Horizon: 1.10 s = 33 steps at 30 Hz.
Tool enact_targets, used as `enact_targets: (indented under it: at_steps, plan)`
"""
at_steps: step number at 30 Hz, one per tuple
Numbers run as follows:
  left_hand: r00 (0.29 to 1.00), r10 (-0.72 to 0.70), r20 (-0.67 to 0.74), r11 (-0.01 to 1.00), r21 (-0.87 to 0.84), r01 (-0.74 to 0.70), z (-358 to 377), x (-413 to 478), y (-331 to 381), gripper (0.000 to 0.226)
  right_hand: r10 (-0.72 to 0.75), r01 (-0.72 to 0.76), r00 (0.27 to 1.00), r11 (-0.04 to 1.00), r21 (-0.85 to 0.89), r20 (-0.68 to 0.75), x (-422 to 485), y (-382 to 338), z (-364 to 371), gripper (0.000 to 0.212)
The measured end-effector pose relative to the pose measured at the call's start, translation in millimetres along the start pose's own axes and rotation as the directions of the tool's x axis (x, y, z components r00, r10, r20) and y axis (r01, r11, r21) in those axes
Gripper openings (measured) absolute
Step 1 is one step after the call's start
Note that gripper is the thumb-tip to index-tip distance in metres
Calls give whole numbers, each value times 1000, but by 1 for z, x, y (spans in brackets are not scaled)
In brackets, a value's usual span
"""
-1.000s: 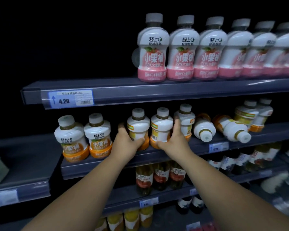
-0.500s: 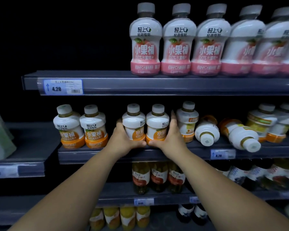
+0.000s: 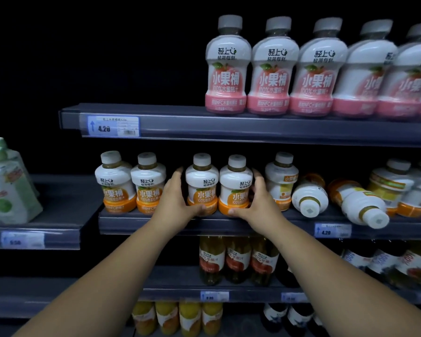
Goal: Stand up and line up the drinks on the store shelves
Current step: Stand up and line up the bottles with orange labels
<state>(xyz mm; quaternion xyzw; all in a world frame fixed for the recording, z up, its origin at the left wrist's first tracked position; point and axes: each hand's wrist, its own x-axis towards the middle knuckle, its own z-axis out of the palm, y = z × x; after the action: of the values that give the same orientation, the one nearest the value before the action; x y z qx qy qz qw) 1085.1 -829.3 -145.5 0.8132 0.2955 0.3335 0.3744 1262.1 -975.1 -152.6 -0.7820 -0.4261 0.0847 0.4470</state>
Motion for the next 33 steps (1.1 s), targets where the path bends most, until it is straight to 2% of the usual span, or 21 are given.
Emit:
enact_targets:
  at_steps: [3,7,11,16,20,22,24,27,29,30,33]
  plan:
    - [993,78,-87,995,73,-71,-17,-9,6,101,-11,12,1000,1000,-9,13,2,-1,-2,119]
    - [985,157,-69,985,89,-150,-39,-4,19,91,-13,13,1000,1000,-11,18,0,-5,2,116]
    - [990,140,-16,980,146,-137,-36,5,32,82,-33,34,999,999,-27,34,-1,-11,7,116]
    - [989,132,-63,974,195,-117,-30,13,36,61,-53,55,997,998,-30,52,0,-17,13,118]
    - [989,143,-30,943,308,-127,-34,14,38,56,-50,51,996,999,-10,69,-1,-15,12,117]
    - [981,193,-9,895,411,-172,-38,12,39,53,-54,55,996,998,-19,72,-1,-15,12,117]
    - [954,299,-3,805,539,-250,-45,11,40,49,-54,57,996,998,-35,65,0,-16,12,118]
    - [876,480,45,563,751,-346,-59,12,38,46,-56,59,996,997,-51,63,1,-19,14,118]
    - [867,493,73,466,819,-334,-66,13,37,46,-59,62,996,997,-55,63,1,-21,16,118]
    - [886,459,70,468,828,-308,-68,13,37,46,-60,63,996,996,-57,63,1,-21,18,118]
    - [933,359,0,582,782,-224,-72,12,29,45,-65,69,995,996,-50,71,2,-24,24,118]
